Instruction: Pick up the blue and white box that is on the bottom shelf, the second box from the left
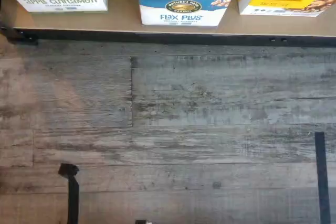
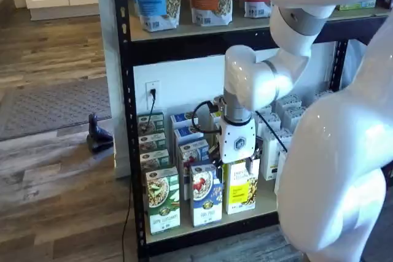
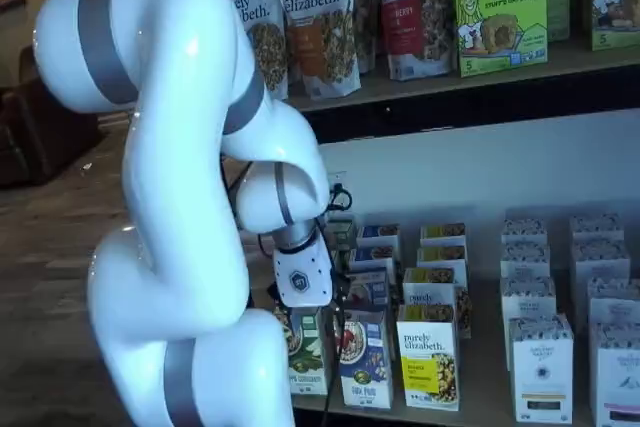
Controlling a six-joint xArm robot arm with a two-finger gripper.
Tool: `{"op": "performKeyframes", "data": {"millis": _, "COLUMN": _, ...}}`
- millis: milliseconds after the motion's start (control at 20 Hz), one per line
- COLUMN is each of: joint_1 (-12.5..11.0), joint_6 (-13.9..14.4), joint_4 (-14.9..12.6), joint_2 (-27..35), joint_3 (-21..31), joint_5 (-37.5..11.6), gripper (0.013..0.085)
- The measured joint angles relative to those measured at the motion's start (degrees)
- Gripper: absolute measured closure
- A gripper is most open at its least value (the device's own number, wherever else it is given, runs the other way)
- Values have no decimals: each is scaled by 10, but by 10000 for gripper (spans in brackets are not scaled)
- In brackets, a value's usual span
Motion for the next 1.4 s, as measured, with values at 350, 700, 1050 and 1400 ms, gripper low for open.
{"op": "performKeyframes", "data": {"millis": 350, "joint_1": -10, "joint_6": -8, "joint_4": -1, "joint_2": 36, "joint_3": -8, "joint_5": -25, "gripper": 130}}
{"op": "performKeyframes", "data": {"millis": 700, "joint_1": -16, "joint_6": 2, "joint_4": -19, "joint_2": 73, "joint_3": -23, "joint_5": -30, "gripper": 130}}
{"op": "performKeyframes", "data": {"millis": 1050, "joint_1": -20, "joint_6": 30, "joint_4": -52, "joint_2": 121, "joint_3": -49, "joint_5": -54, "gripper": 130}}
{"op": "performKeyframes", "data": {"millis": 1400, "joint_1": -20, "joint_6": 8, "joint_4": -28, "joint_2": 173, "joint_3": -84, "joint_5": -78, "gripper": 130}}
